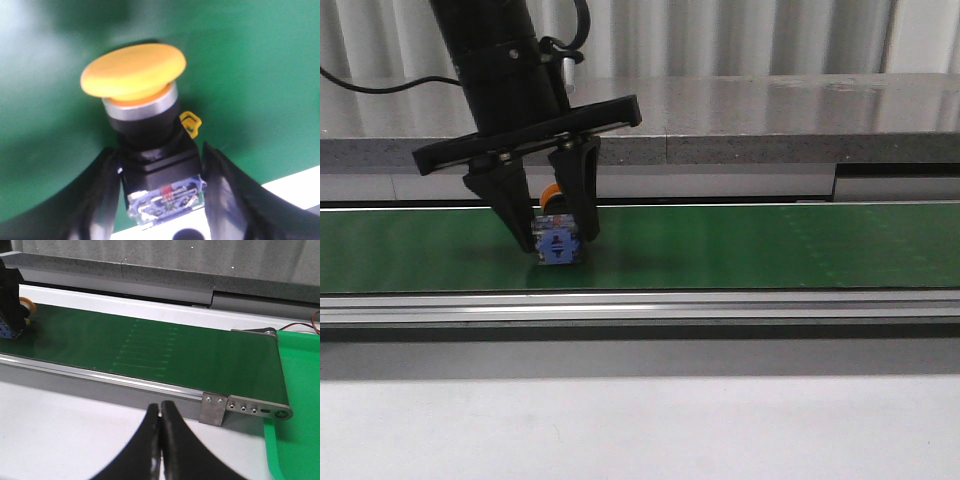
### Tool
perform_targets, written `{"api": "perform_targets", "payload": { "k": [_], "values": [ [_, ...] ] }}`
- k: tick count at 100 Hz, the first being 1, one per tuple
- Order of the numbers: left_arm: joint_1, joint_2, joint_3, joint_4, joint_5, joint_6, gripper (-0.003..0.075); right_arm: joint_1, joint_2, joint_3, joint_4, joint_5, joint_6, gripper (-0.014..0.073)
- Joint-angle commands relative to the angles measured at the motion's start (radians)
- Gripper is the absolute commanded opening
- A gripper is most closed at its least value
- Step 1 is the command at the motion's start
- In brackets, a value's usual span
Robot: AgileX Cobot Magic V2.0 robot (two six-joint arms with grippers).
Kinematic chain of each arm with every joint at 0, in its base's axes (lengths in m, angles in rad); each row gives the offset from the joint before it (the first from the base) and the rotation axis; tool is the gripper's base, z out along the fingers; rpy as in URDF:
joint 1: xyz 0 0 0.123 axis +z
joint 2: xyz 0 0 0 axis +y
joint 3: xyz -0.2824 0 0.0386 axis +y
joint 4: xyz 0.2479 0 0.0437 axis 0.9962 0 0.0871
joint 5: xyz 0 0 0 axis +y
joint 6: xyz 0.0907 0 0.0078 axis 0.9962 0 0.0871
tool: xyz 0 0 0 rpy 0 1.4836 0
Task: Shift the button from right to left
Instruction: 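Lower the left gripper onto the button on the belt and close it, then lift the button off the belt with the left gripper, then move the held button over the blue tray and open the left gripper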
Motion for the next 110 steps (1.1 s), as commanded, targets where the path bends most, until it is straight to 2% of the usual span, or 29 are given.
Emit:
{"api": "perform_targets", "payload": {
  "k": [1,18,34,74,110],
  "values": [
    [-0.002,-0.059,-0.067,-0.003,0.032,-0.012,0.0066,0.002,-0.008,-0.022,0.001,-0.078,-0.006,-0.0066],
    [0.001,-0.107,-0.137,0.073,0.032,-0.01,0.0064,0.002,-0.008,-0.022,0.001,-0.078,-0.006,-0.0066],
    [0.065,-0.168,-0.141,0.093,0.032,0.027,0.0064,0.002,-0.008,-0.022,0.001,-0.078,-0.006,-0.0066],
    [0.38,-0.266,-0.141,0.1,0.032,0.257,0.0064,0.002,-0.008,-0.022,0.001,-0.078,-0.006,-0.0066],
    [0.63,-0.264,-0.06,0.205,0.032,0.421,0.0064,0.002,-0.008,-0.022,0.001,-0.078,-0.006,-0.0066]
  ]
}}
